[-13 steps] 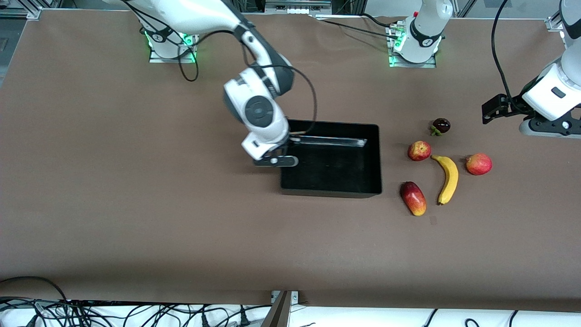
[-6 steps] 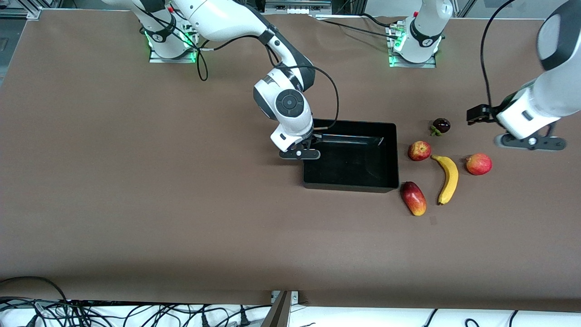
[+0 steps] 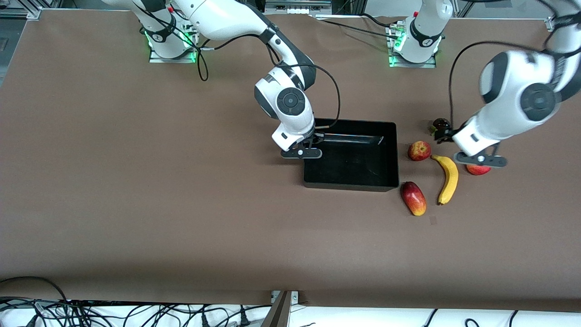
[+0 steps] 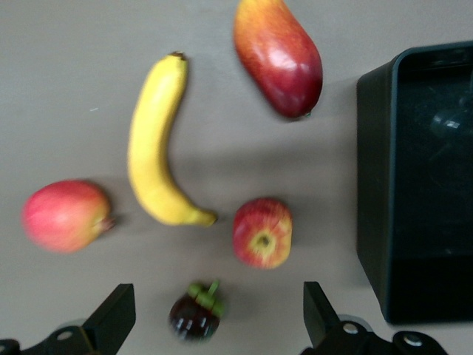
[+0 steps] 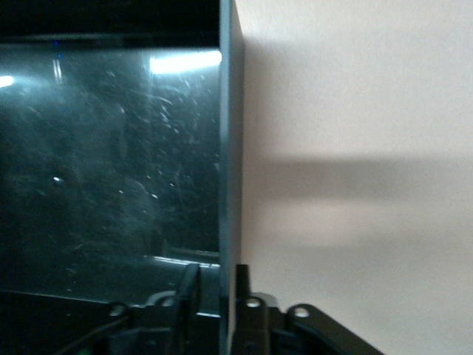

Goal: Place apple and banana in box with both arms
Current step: 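Open the right gripper off the box while the left gripper grasps the apple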

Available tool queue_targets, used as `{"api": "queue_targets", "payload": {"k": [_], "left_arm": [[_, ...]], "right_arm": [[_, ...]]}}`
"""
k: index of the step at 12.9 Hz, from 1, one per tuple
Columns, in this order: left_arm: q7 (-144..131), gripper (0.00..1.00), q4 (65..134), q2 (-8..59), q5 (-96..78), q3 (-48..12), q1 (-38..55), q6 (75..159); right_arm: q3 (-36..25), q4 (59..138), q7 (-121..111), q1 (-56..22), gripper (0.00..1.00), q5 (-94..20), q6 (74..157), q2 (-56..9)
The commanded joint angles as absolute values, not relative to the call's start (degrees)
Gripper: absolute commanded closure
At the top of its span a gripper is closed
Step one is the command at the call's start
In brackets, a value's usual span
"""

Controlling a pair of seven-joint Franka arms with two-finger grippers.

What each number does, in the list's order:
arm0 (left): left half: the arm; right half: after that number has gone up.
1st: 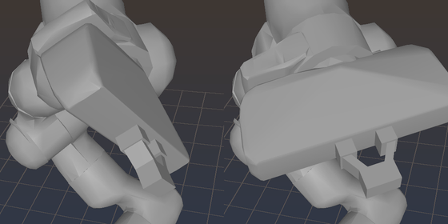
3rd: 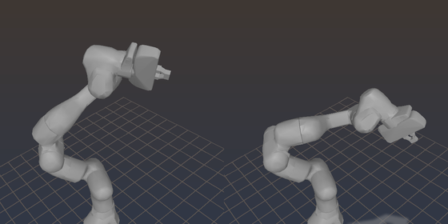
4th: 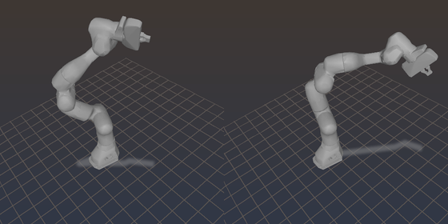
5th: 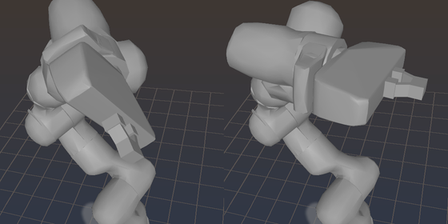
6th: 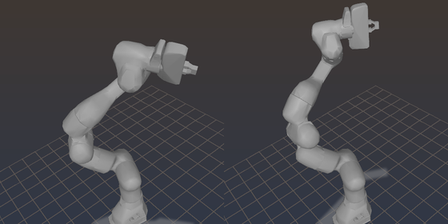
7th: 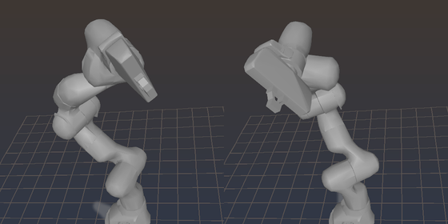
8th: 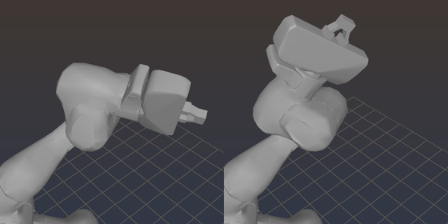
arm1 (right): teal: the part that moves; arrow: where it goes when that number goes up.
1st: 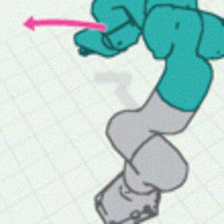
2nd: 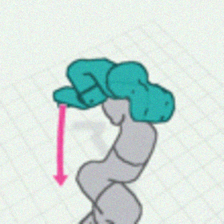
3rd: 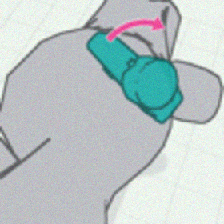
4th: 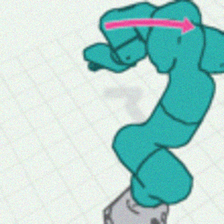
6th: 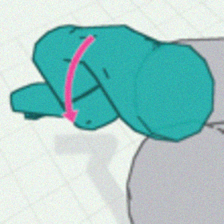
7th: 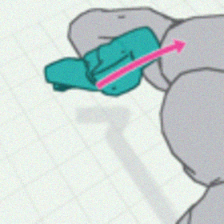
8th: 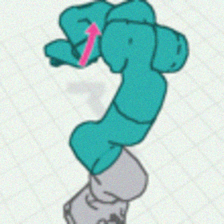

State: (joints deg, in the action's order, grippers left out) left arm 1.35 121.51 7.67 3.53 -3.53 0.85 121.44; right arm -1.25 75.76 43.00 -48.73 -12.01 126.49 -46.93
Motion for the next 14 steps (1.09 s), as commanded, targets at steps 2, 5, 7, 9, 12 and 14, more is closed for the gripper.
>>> {"api": "queue_targets", "payload": {"k": [2,5,7,9,12,14], "left_arm": [[0.70,0.00,128.83,9.83,3.78,-4.66,0.44,134.00],[0.62,0.00,130.96,13.44,3.78,-4.66,0.26,139.92],[0.62,0.00,130.96,16.68,3.78,-4.66,0.18,140.45],[0.62,0.00,131.13,17.40,3.78,-4.66,0.26,139.84],[0.79,0.77,131.48,17.67,3.78,-4.66,0.18,139.57],[0.62,0.94,130.96,16.53,3.78,-4.92,0.44,137.30]], "right_arm": [[-2.55,73.22,42.10,-46.24,0.00,-12.75,120.17,-42.64],[-6.40,73.04,38.43,-40.71,0.00,-12.83,112.00,-34.74],[-9.57,73.39,31.50,-38.07,0.00,-13.44,106.81,-30.00],[-12.90,74.09,24.64,-35.70,0.00,-13.97,99.97,-25.69],[-18.44,81.44,15.58,-34.98,0.00,-14.24,93.09,-15.24],[-19.86,90.40,12.84,-34.63,0.00,-12.84,93.69,-7.77]]}}
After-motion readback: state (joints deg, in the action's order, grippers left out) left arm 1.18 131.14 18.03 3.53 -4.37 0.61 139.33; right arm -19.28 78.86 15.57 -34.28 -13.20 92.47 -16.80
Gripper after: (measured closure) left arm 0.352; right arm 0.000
